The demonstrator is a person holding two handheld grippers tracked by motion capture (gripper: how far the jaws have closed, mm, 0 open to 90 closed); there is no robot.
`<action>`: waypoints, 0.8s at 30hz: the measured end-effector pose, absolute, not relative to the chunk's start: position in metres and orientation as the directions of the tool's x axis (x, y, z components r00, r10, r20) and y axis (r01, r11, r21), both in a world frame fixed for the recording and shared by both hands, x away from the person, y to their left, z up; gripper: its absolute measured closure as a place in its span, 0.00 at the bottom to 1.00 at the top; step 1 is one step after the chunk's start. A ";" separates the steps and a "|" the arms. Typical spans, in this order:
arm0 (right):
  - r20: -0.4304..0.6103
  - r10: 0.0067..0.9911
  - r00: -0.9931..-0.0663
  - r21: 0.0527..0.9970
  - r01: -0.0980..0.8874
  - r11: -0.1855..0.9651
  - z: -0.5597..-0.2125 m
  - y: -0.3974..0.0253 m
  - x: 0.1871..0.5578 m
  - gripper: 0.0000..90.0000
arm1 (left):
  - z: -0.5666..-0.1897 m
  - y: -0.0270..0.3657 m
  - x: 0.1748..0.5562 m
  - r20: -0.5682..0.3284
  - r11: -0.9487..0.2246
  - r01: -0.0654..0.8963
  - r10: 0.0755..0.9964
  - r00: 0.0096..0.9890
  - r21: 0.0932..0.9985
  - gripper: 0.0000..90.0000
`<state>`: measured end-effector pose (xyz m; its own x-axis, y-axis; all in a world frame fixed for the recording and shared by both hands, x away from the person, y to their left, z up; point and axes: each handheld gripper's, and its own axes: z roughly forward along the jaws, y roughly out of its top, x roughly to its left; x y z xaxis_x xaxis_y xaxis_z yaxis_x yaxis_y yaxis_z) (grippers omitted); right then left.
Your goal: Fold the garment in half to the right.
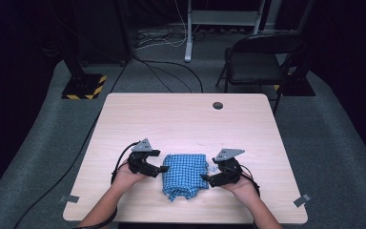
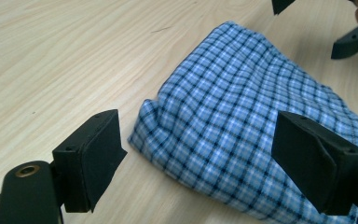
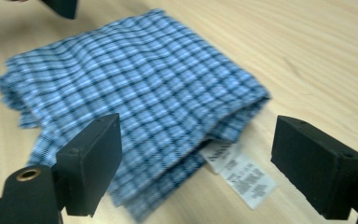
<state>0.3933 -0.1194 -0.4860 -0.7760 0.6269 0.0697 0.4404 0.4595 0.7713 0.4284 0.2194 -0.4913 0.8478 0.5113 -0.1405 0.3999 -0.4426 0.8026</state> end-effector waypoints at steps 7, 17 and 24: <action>0.047 0.703 -0.710 0.773 0.471 0.424 -0.486 -0.129 0.393 0.14 | -0.495 0.229 0.427 -0.141 -0.444 0.422 0.540 0.830 0.790 0.17; 0.047 0.767 -0.640 0.764 0.518 0.385 -0.495 -0.156 0.390 0.13 | -0.500 0.246 0.426 -0.133 -0.410 0.453 0.609 0.782 0.791 0.15; 0.055 0.800 -0.598 0.763 0.541 0.352 -0.505 -0.172 0.388 0.10 | -0.503 0.253 0.425 -0.104 -0.412 0.469 0.655 0.749 0.781 0.14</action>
